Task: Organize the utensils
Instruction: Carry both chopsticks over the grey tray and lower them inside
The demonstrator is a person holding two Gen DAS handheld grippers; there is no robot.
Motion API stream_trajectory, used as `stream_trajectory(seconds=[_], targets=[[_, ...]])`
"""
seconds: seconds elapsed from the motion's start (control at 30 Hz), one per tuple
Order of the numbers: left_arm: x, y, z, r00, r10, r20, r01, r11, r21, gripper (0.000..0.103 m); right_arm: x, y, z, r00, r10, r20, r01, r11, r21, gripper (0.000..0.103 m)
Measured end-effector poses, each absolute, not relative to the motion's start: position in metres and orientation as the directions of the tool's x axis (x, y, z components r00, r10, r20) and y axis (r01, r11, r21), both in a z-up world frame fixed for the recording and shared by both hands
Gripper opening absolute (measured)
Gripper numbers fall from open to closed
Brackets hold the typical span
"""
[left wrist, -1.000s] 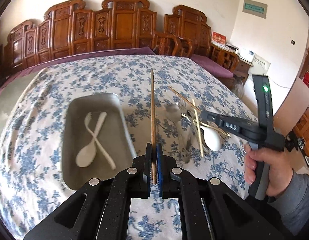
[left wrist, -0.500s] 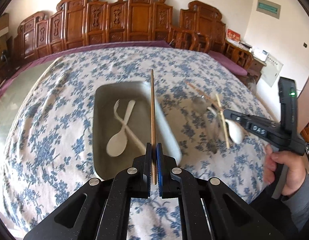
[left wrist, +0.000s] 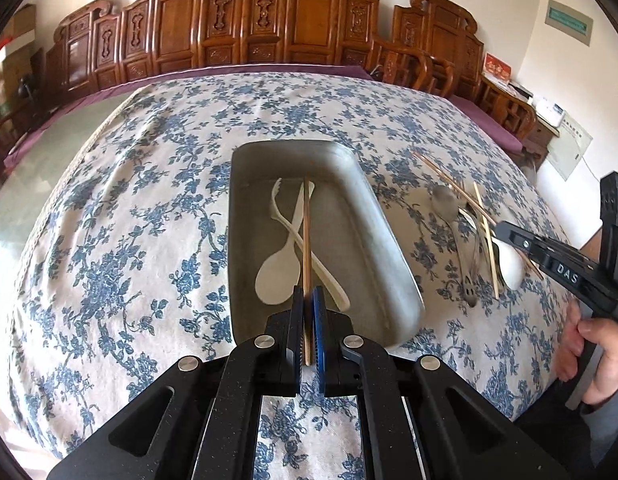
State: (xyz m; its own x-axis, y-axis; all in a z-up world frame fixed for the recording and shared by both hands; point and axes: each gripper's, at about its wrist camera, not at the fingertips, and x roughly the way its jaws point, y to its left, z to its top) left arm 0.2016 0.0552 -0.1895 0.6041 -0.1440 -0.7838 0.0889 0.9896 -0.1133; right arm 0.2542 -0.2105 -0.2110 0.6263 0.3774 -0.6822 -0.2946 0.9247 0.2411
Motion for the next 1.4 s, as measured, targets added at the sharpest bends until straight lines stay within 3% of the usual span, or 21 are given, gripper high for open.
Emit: stream_trajectory(seconds=[0.77, 1.4], targets=[[0.212, 0.065, -0.191, 0.615, -0.1, -0.782, 0.034, 0.994, -0.101, 0.005, 0.245, -0.202, -0.201, 0.617, 0.416, -0.668, -0.33, 0.907, 0.26, 0.006], [0.206, 0.092, -0.169, 0.676, -0.069, -0.734, -0.01, 0.995, -0.104, 0.007, 0.234, -0.107, -0.182, 0.535, 0.527, -0.66, -0.46, 0.837, 0.296, 0.006]])
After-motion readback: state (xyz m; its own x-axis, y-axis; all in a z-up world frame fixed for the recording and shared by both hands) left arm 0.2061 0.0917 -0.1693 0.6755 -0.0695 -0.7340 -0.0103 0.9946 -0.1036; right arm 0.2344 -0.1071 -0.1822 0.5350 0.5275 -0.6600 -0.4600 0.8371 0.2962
